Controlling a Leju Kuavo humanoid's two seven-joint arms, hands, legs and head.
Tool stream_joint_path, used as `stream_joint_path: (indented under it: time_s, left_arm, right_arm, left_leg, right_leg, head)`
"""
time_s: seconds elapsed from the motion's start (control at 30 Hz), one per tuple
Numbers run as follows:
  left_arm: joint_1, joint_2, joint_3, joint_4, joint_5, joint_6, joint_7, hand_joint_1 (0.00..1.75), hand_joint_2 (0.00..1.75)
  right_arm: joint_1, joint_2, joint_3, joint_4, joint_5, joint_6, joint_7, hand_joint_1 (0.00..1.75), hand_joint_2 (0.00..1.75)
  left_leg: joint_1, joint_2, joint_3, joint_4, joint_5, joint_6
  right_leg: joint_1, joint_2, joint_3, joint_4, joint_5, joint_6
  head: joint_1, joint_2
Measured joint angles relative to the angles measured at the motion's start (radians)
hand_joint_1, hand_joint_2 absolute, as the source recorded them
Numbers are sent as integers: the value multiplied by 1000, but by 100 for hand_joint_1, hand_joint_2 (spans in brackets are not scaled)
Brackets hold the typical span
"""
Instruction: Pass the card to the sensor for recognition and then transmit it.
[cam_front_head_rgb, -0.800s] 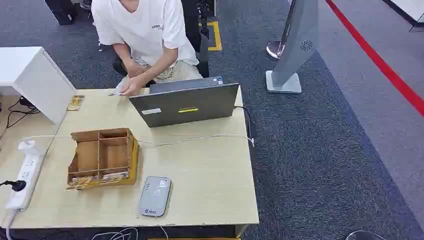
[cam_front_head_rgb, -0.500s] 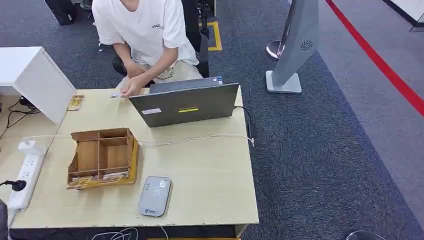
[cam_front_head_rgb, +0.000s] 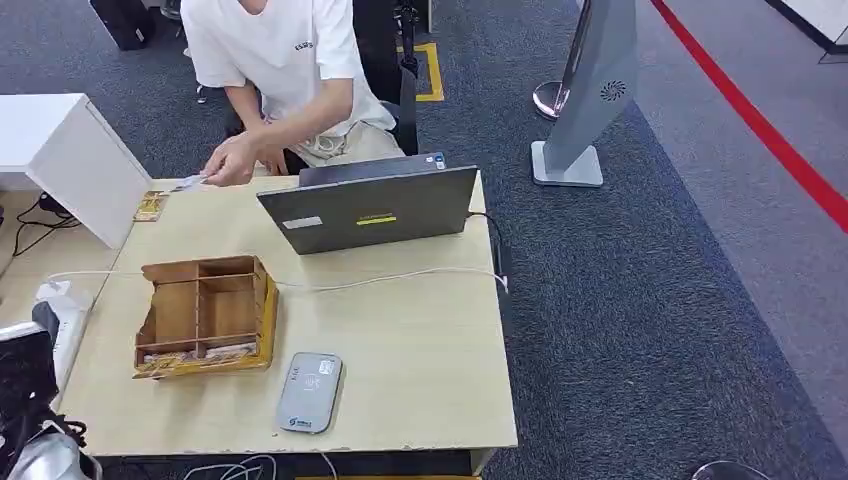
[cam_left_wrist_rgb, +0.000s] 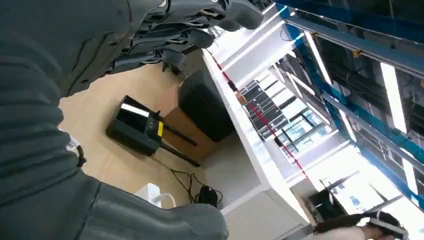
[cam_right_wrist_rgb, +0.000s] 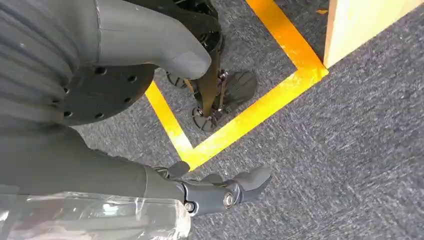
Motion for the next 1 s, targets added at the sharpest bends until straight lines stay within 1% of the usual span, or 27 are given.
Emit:
stream_joint_path:
  time_s: [0.7,0.73,1.0]
  left_arm:
    - [-293,264,-310,279,-468,140,311,0,175]
    - [-304,277,-322,290,-489,145,326,175,175]
    - [-421,360,-451,416,-665,196,444,175,175]
  right_arm:
    - [-19,10,60,12,42,3,52,0,175]
    - [-19,10,63,13,43,4,55,0,175]
    - [-21,10,88,19,56,5,76,0,175]
  left_leg:
    - [0,1,0,0,1,0]
    - [0,1,0,0,1,0]
    - [0,1,-1,0,2,0]
  right_leg:
    - [0,0,0,1,1,0]
    - [0,1,0,1,1,0]
    - [0,1,-1,1,1,0]
  head:
    - [0,0]
    - [0,0]
    - [0,0]
